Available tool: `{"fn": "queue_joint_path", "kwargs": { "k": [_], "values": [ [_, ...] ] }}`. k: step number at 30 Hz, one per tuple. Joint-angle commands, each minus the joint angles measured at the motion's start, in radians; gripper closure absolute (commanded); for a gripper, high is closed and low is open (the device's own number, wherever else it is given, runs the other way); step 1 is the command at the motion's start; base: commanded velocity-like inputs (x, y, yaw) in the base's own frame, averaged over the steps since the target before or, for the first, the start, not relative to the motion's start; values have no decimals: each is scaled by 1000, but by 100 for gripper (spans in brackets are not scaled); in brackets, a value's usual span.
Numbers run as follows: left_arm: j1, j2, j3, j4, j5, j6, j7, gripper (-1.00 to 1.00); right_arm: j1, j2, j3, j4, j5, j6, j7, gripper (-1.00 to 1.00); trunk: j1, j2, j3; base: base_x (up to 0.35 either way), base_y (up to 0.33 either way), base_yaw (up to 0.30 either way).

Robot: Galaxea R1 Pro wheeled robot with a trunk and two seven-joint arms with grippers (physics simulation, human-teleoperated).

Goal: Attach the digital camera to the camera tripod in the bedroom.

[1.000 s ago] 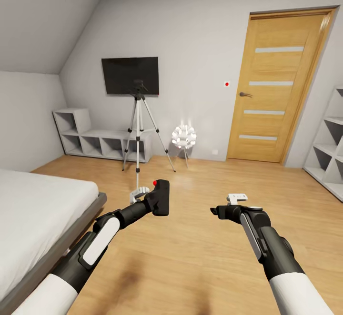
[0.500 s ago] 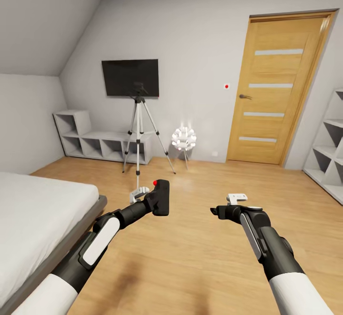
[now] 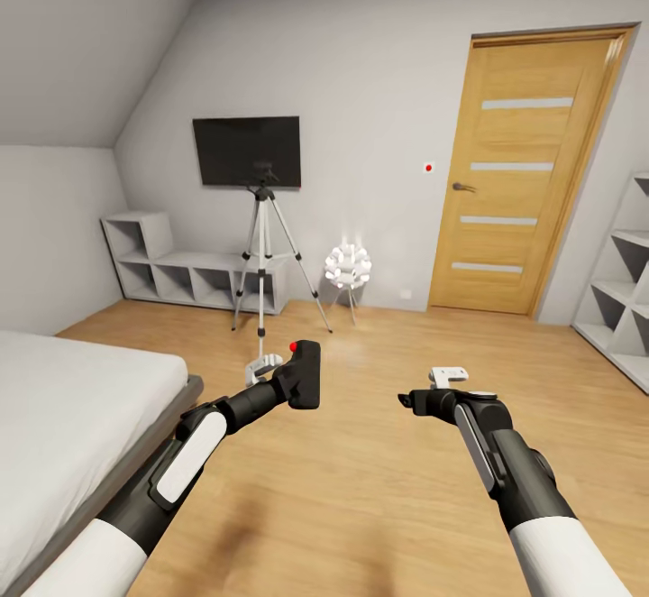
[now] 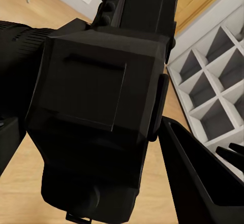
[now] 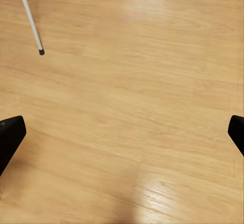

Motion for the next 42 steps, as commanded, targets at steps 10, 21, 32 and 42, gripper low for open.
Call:
{"fn": "queue_joint_path", "kwargs": {
  "k": [10, 21, 32, 42],
  "values": [
    [-1, 1, 0, 0, 3, 2, -3, 100, -1, -3, 1, -3, -12, -1, -2, -100, -39, 70, 30, 0, 0, 0],
    [-1, 1, 0, 3, 2, 2, -3, 100, -1, -1, 1, -2, -5, 7, -2, -100, -81, 147, 65, 0, 0, 0],
    [-1, 1, 0, 0, 2, 2, -3, 100, -1, 1, 1, 0, -6, 7, -3, -100, -123, 224, 99, 0, 0, 0],
    [-1, 1, 0, 0, 0, 1, -2, 100, -1, 1, 1, 0, -3, 4, -3, -100, -161, 294, 131, 0, 0, 0]
  ]
}}
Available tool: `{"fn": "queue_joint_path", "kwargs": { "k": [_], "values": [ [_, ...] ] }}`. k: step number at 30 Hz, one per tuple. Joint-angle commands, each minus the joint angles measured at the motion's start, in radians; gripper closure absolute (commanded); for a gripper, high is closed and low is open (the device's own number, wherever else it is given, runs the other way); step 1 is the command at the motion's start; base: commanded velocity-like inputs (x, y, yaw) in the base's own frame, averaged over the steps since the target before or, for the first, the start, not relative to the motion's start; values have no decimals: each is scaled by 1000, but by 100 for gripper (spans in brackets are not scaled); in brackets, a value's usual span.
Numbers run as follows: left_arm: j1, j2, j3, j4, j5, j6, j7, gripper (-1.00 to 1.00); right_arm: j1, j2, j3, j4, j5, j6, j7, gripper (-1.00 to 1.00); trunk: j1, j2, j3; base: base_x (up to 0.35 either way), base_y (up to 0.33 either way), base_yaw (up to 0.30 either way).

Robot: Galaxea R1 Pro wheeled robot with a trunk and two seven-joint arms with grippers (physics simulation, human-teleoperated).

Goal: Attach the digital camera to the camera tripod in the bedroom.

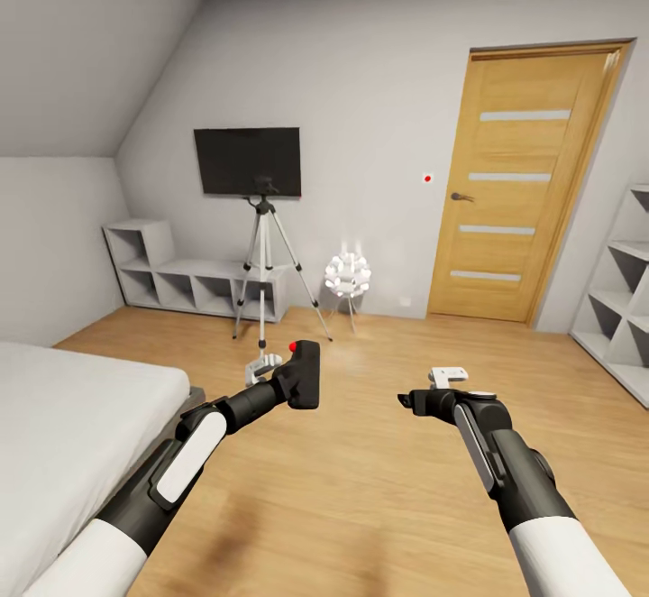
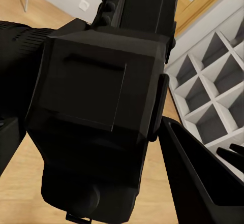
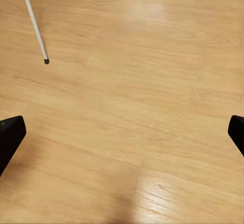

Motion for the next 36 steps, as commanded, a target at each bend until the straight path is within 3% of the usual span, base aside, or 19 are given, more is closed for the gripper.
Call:
{"fn": "queue_joint_path", "kwargs": {
  "k": [1, 12, 16, 21, 23, 36],
  "values": [
    [-1, 1, -1, 0, 1, 2, -3, 100, -1, -1, 1, -1, -5, 4, -2, -100, -4, 7, 2, 0, 0, 0],
    [-1, 1, 1, 12, -2, 2, 11, 100, -1, -1, 1, -1, -5, -1, -1, -100, -46, 84, 37, 0, 0, 0],
    [-1, 3, 2, 31, 0, 2, 82, 100, -1, -1, 1, -1, -5, -1, -2, -100, -61, 112, 49, 0, 0, 0],
    [-1, 1, 4, 49, 2, -2, 257, 100, -1, -2, 1, 1, -4, -2, 0, -100, -81, 147, 65, 0, 0, 0],
    [-1, 1, 4, 50, 2, -4, 290, 100, -1, -3, 1, 4, -4, -2, -1, -100, -88, 161, 71, 0, 0, 0],
    [-1, 1, 3, 51, 3, -8, 324, 100, -1, -10, -1, 20, -13, -3, -9, -100, -138, 252, 112, 0, 0, 0]
  ]
}}
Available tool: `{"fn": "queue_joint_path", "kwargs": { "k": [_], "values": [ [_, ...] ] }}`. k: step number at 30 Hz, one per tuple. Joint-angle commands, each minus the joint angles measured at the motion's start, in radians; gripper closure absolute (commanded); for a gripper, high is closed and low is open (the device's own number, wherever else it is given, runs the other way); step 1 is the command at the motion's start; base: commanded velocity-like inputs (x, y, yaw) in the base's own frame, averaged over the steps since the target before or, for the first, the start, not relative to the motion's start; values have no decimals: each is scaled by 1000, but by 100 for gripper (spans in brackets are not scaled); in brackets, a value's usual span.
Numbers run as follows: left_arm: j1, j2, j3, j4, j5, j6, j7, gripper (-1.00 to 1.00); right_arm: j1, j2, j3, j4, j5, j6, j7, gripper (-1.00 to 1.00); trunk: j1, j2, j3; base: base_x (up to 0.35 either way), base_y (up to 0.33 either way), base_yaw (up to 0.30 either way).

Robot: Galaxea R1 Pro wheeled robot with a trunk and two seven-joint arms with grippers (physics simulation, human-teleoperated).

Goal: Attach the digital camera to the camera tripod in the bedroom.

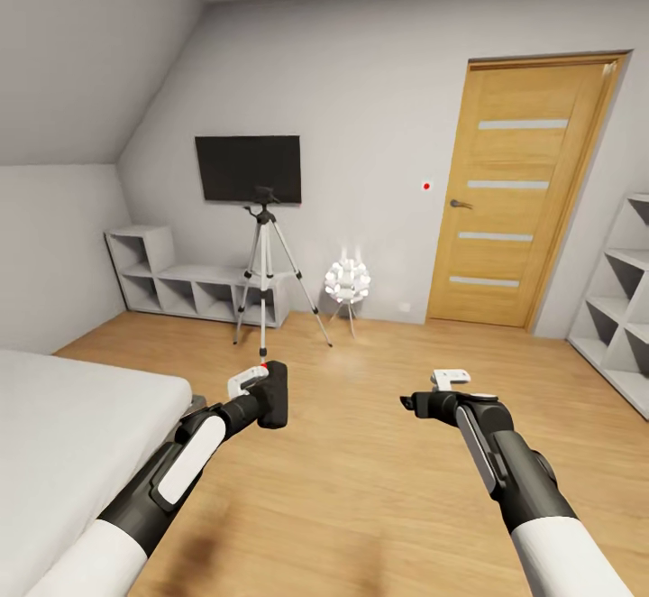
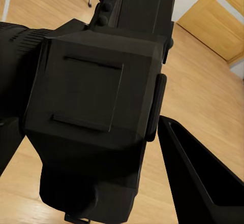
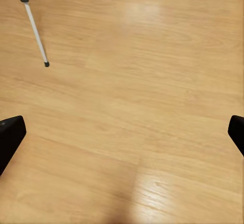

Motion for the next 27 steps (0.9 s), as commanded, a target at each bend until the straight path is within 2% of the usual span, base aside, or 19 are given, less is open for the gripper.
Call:
{"fn": "queue_joint_path", "kwargs": {
  "k": [1, 10, 27],
  "values": [
    [-1, 1, -3, -2, 9, 0, 8, 100, -1, -2, 1, 2, -6, 5, -2, -100, -4, 6, 2, 0, 0, 0],
    [-1, 4, -5, 3, 10, -1, 10, 100, -1, -8, -1, 34, -7, 4, -2, -100, -38, 69, 30, 0, 0, 0],
    [-1, 2, -5, -3, 6, -1, 11, 100, -1, -9, -1, 38, -5, 5, 1, -100, -104, 188, 83, 0, 0, 0]
  ]
}}
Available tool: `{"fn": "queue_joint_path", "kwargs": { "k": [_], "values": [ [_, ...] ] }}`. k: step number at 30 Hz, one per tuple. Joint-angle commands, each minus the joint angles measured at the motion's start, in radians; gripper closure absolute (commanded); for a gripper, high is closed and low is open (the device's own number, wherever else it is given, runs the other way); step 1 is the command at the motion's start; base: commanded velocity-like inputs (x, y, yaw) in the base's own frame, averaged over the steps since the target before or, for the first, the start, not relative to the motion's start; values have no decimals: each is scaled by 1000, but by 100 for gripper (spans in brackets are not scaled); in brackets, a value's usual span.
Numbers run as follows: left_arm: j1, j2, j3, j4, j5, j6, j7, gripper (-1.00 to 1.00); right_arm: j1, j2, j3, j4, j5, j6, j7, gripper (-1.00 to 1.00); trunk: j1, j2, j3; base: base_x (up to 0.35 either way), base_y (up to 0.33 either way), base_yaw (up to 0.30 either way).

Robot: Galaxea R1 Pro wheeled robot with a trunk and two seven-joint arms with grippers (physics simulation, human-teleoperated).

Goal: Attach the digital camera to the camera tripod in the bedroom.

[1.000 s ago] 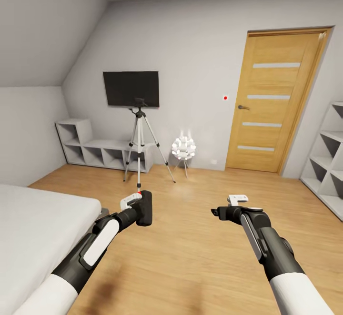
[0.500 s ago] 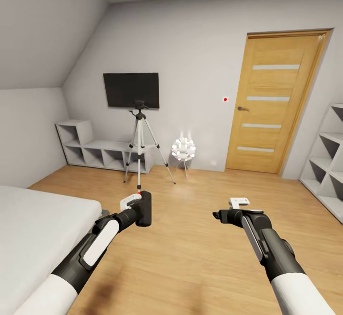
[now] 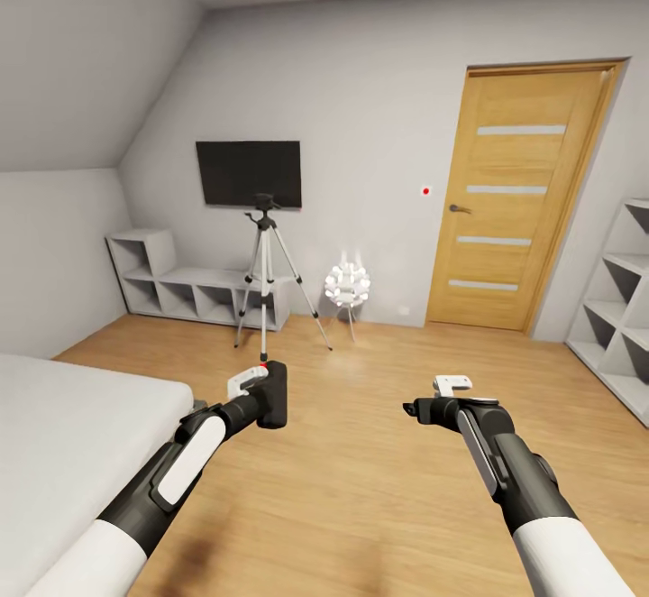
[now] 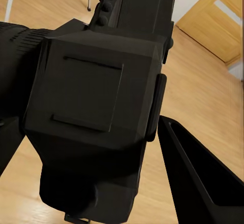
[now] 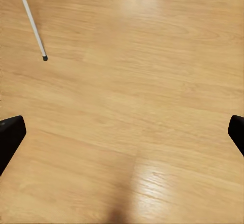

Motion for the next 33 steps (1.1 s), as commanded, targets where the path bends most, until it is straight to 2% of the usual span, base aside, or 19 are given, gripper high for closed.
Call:
{"fn": "queue_joint_path", "kwargs": {
  "k": [1, 4, 8, 9, 10, 15, 16, 17, 18, 19, 20, 23, 25, 26, 27, 31, 33],
  "values": [
    [-1, 1, -3, -3, 10, 0, 8, 100, -1, -1, 1, -1, -5, 5, 0, -100, -4, 6, 2, 0, 0, 0],
    [-1, 2, -4, 0, 13, 1, 7, 100, -1, -2, 0, 0, -6, 5, 2, -100, -15, 27, 11, 0, 0, 0],
    [-1, 5, -3, 47, 18, 8, 6, 100, -1, -24, 0, 36, -7, 3, -1, -100, -27, 48, 21, 0, 0, 0],
    [-1, 7, -3, 80, 19, 11, 6, 100, -1, -42, 0, 77, -7, -1, -2, -100, -27, 48, 21, 0, 0, 0],
    [-1, 9, -4, 156, 20, 15, 6, 100, -1, -79, 0, 194, -5, -39, -6, -100, -27, 48, 21, 0, 0, 0],
    [-1, 5, -6, 346, 19, 16, 6, 100, -1, -129, 0, 418, -5, -180, -7, -100, -27, 48, 21, 0, 0, 0],
    [-1, 0, -7, 422, 19, 13, 5, 100, -1, -149, 1, 507, -4, -237, -5, -100, -27, 48, 21, 0, 0, 0],
    [-1, -4, -8, 459, 18, 11, 5, 100, -1, -158, 2, 554, -4, -266, -4, -100, -27, 48, 21, 0, 0, 0],
    [-1, -15, -8, 535, 18, 8, 3, 100, -1, -173, 4, 647, -3, -324, -3, -100, -27, 48, 21, 0, 0, 0],
    [-1, -22, -8, 573, 18, 6, 2, 100, -1, -180, 5, 692, -2, -353, -3, -100, -27, 48, 21, 0, 0, 0],
    [-1, -41, -9, 651, 17, 2, -1, 100, -1, -189, 7, 782, -1, -412, -1, -100, -27, 48, 21, 0, 0, 0],
    [-1, -76, -9, 773, 14, -11, -4, 100, -1, -198, 10, 913, 4, -501, 1, -100, -27, 48, 21, 0, 0, 0],
    [-1, -126, -9, 936, 9, -56, -7, 100, 4, -203, 13, 1039, 32, -613, 2, -100, -27, 48, 21, 0, 0, 0],
    [-1, -139, -9, 969, 8, -73, -8, 100, 4, -203, 13, 1056, 44, -636, 3, -100, -27, 48, 21, 0, 0, 0],
    [0, -165, -9, 1018, 8, -110, -7, 100, 4, -203, 14, 1079, 71, -677, 3, -100, -27, 48, 21, 0, 0, 0],
    [4, -196, -9, 1064, 4, -183, -6, 100, 8, -199, 13, 1105, 123, -730, 3, -100, -27, 48, 21, 0, 0, 0],
    [72, -208, -10, 1084, -6, -252, -9, 100, 69, -193, 13, 1116, 151, -754, 5, -100, -27, 48, 21, 0, 0, 0]
  ]
}}
